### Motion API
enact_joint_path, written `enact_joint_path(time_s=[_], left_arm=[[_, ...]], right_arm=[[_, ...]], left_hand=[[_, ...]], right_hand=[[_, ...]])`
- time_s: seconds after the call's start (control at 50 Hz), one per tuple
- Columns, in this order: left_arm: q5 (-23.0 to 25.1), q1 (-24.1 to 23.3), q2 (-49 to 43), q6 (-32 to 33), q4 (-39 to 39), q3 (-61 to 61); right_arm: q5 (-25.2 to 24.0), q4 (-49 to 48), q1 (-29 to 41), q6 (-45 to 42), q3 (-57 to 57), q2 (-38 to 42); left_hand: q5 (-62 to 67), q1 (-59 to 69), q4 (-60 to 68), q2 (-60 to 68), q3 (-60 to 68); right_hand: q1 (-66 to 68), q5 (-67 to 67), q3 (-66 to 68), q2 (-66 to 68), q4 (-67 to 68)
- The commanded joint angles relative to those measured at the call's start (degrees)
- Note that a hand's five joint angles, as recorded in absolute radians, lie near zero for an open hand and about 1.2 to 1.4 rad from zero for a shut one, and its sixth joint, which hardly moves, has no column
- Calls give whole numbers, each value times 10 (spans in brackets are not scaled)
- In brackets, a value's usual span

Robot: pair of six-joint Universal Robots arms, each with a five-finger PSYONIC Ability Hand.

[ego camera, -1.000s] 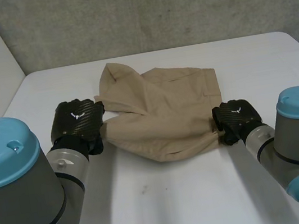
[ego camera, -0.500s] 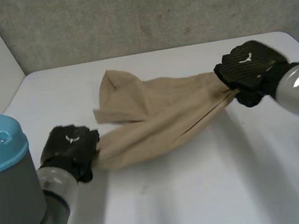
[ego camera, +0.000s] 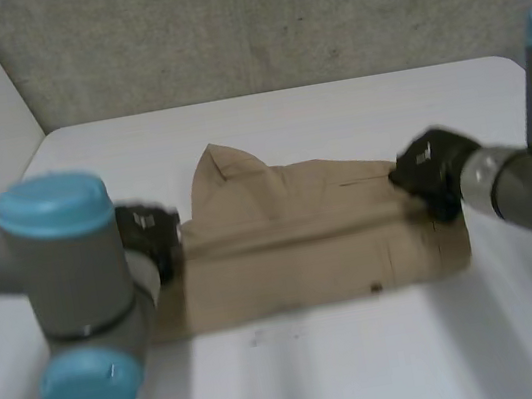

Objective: Fold the shorts.

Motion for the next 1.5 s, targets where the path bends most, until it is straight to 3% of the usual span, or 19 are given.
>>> enact_joint_path(time_s=[0.02,0.08,0.16,0.26,0.54,0.66,0.76,0.84,1.12,1.18,1.2,1.26,1.28,1.3,1.4,1.48,1.5], left_arm=[[3,16,-22,107,129,217],[2,18,-21,130,203,297],[-1,18,-14,130,297,332],[-2,14,17,126,322,298],[-8,4,44,86,283,-1],[-22,-30,1,21,202,-70],[-64,-55,-25,-10,96,-94],[-91,-69,9,-12,47,-130],[-88,-109,141,-10,-72,-267],[-88,-119,147,-10,-74,-280],[-89,-123,150,-9,-74,-285],[-89,-125,155,-5,-73,-280],[-88,-119,161,-3,-72,-273],[-87,-115,167,-1,-72,-269],[-56,-40,188,31,-38,-228],[18,26,189,48,14,-197],[61,46,183,48,37,-184]], right_arm=[[36,-127,12,67,-231,40],[36,-231,16,105,-297,38],[38,-408,20,122,-290,21],[29,-458,26,122,-247,-1],[-2,-375,26,121,-50,23],[-8,-338,25,126,68,52],[-7,-334,23,119,147,48],[-8,-292,20,105,186,33],[-43,-56,8,-3,283,-70],[-44,-46,3,-16,307,-82],[-48,-47,2,-17,322,-89],[-60,-55,2,-17,337,-93],[-69,-64,2,-17,345,-94],[-73,-70,1,-16,347,-95],[-87,-110,-1,-9,353,-95],[-87,-129,1,-4,354,-95],[-88,-133,2,-2,356,-95]], left_hand=[[139,140,111,113,120],[139,140,111,113,120],[139,140,111,113,120],[139,140,111,113,120],[139,140,111,113,120],[139,140,111,113,120],[139,140,111,113,120],[139,140,111,113,120],[132,134,105,106,114],[-42,-41,-70,-68,-61],[-163,-161,-190,-189,-181],[-367,-365,-394,-393,-385],[-499,-497,-527,-525,-518],[-540,-539,-568,-566,-559],[-552,-551,-580,-578,-571],[-546,-544,-573,-572,-564],[-531,-529,-558,-557,-549]], right_hand=[[245,140,125,124,118],[245,140,125,124,118],[245,140,125,124,118],[245,140,125,124,118],[245,140,125,124,118],[245,140,125,124,118],[245,140,125,124,118],[245,140,125,124,118],[245,140,125,124,118],[245,140,125,124,118],[245,140,125,124,118],[245,140,125,124,118],[245,140,125,124,118],[245,140,125,124,118],[245,140,125,124,118],[245,140,125,124,118],[245,140,125,124,118]])
